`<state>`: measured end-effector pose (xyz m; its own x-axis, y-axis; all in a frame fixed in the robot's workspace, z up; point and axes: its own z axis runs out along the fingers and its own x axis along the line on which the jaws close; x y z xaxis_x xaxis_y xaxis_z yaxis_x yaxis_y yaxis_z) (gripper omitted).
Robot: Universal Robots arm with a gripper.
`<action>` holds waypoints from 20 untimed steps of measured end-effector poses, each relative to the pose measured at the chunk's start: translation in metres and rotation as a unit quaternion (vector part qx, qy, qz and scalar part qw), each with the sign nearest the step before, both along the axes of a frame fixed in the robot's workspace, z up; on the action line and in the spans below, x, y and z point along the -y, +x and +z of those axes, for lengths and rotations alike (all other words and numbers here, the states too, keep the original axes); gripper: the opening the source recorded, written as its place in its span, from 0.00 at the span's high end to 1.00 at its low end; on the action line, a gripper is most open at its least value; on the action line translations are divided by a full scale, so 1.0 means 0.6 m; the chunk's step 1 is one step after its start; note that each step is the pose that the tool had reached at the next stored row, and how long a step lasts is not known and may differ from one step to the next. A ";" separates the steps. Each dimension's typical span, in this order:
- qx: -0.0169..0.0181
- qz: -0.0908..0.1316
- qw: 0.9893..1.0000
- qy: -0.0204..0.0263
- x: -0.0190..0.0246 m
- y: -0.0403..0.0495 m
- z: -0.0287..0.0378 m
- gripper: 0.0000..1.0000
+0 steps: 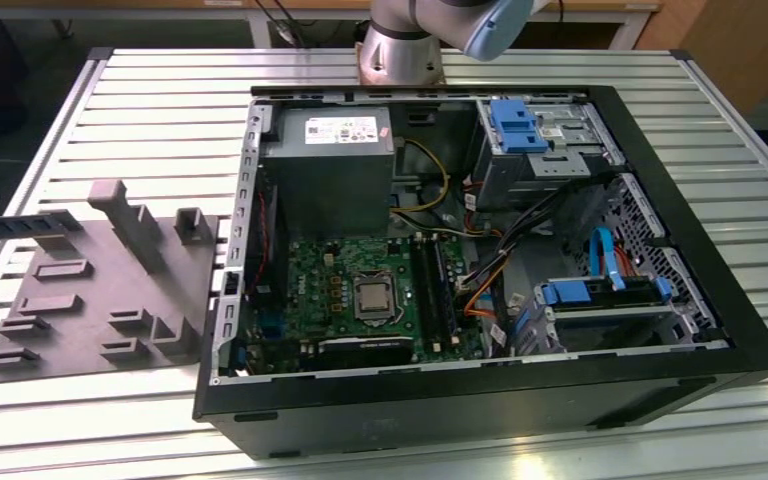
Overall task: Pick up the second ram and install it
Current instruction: 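Pick up the second ram and move it above second insertion slot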
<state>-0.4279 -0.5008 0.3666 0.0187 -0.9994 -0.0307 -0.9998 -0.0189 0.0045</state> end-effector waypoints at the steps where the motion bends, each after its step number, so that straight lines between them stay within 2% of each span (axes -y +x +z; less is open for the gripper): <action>1: 0.000 0.000 1.000 0.000 0.0000 0.000 0.001 0.89; 20: 0.001 0.000 1.000 0.001 0.0000 0.000 0.027 0.89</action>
